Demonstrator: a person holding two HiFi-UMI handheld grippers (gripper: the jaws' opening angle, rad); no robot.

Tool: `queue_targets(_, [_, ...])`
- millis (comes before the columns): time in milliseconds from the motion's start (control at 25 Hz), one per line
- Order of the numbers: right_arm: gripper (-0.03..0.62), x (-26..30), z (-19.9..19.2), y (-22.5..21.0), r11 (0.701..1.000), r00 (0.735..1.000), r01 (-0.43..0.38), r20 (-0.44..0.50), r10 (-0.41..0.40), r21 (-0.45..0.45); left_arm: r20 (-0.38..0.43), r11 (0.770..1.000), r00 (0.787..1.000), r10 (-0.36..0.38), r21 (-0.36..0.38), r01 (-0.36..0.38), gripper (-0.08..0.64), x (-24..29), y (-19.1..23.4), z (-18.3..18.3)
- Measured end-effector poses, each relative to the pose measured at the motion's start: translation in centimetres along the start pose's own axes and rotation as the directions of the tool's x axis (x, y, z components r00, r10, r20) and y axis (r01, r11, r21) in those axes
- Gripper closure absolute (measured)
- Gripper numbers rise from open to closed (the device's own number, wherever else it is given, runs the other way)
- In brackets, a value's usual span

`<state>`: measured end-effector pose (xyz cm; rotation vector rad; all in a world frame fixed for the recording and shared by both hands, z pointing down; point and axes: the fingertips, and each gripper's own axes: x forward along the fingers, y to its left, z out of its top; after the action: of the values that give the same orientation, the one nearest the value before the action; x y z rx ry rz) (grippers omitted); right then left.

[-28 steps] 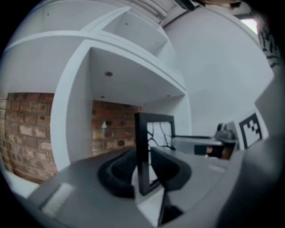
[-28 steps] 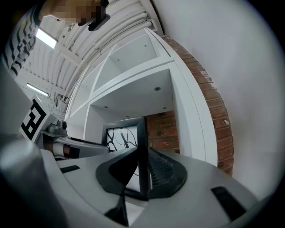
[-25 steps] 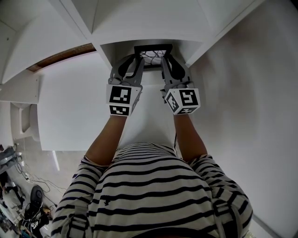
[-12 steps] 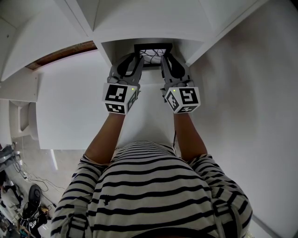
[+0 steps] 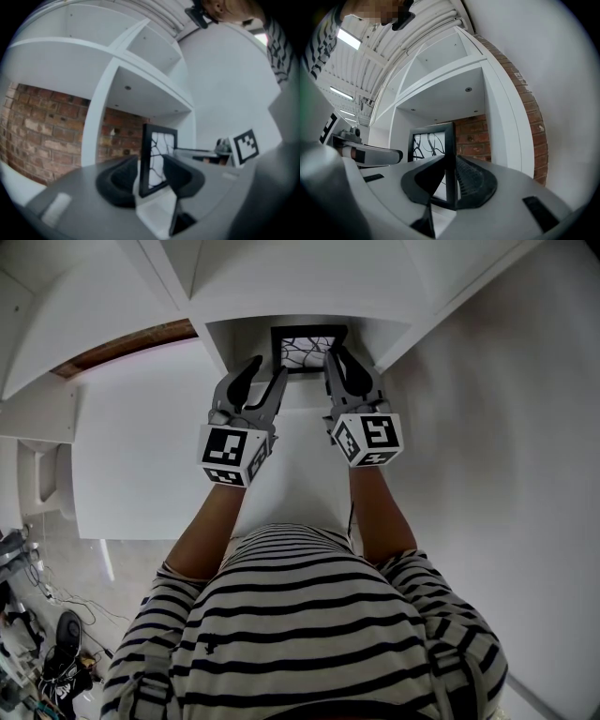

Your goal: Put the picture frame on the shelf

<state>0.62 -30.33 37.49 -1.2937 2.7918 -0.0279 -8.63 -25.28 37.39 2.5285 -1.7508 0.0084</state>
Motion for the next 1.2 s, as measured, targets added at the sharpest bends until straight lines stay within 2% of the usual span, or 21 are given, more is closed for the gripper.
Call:
queue_targets(200, [0.528, 0.0, 0.0, 0.0, 1.000, 1.000, 0.001, -0.003, -0.001, -0.005, -0.003, 0.999, 0.999, -0.033, -0.033, 0.033, 0.402, -0.9, -0.9, -0.3])
queue_targets(360, [0.528, 0.0, -0.2, 0.0, 1.000, 1.000, 0.000, -0.009, 0.000, -0.007, 0.007, 0.992, 0.994, -0.106, -0.068, 0.106, 0.412, -1.6, -2.4, -0.5])
queue_targets(440, [0.528, 0.0, -0.3, 0.1, 1.000, 1.000, -0.001, -0.015, 0.001, -0.007, 0.004, 0.986, 0.989, -0.149, -0.076, 0.148, 0.469, -1.9, -3.3, -0.9])
queue_targets(480, [0.528, 0.0, -0.4, 0.1, 1.000, 1.000, -0.001, -0.018, 0.001, -0.006, 0.001, 0.982, 0.986, -0.169, -0.081, 0.168, 0.521, -2.1, -3.7, -1.1])
queue_targets(600, [0.528, 0.0, -0.6, 0.1, 1.000, 1.000, 0.000, -0.023, 0.000, -0.004, -0.006, 0.973, 0.977, -0.213, -0.091, 0.211, 0.552, -2.2, -4.4, -1.4])
queue_targets(1200, [0.526, -0.2, -1.4, 0.3, 1.000, 0.999, -0.003, -0.047, 0.003, 0.003, -0.024, 0.974, 0.977, -0.212, -0.091, 0.210, 0.552, -1.6, -4.2, -1.7])
